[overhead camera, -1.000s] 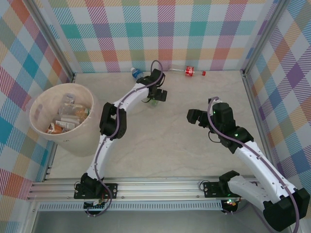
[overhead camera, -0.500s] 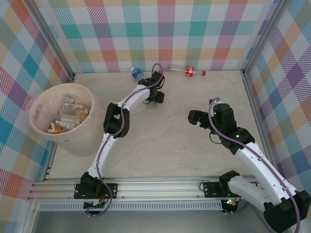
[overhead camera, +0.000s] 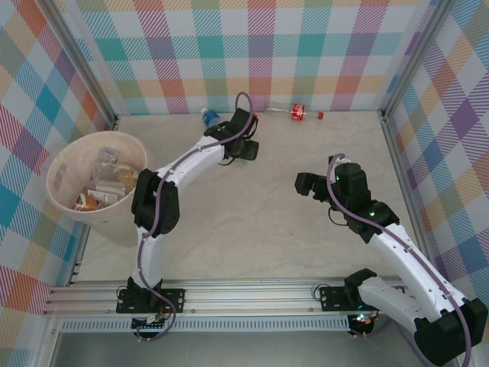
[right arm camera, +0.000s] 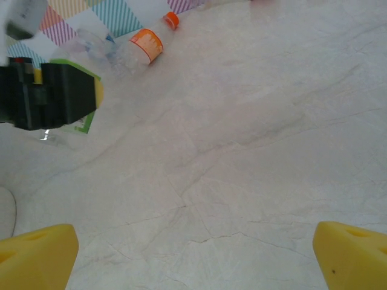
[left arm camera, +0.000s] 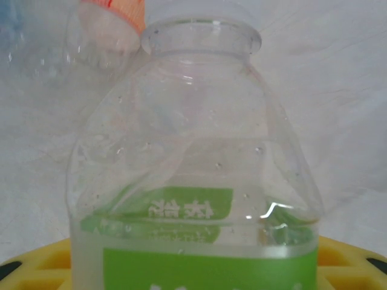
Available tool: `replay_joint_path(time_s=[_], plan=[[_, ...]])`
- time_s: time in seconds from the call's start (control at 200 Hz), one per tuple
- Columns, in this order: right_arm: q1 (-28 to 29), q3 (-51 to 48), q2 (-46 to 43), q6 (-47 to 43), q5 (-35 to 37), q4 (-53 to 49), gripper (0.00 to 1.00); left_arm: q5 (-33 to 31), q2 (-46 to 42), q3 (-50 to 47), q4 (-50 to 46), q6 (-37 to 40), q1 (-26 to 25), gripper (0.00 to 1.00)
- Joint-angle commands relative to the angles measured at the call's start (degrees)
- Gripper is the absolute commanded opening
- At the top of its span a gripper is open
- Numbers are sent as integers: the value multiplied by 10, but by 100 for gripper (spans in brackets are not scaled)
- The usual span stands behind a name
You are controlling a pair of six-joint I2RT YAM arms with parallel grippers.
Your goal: Put the plastic bottles in the bin
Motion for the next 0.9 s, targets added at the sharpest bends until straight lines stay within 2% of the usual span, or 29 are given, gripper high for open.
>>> replay_joint_path(time_s=[0.0,0.2,0.445,0.68,0.895], plan=[[-3,-16,-14,-12,-28,43,100,1,-51,-29,19,-15,-6,54],[-3,-36,-36,-71,-168,123,100,24,-152,-100,50,-59,-8,52],[1,-23,-7,-93,-259,148,100,19,-257,-152,54,-82,-8,51],[33,-18,14,-97,-284,182,100,5,-344,-176,38,-80,-7,51],[67,-2,35,-104,-275,195,100,-22,-399,-151,-10,-77,7,51]])
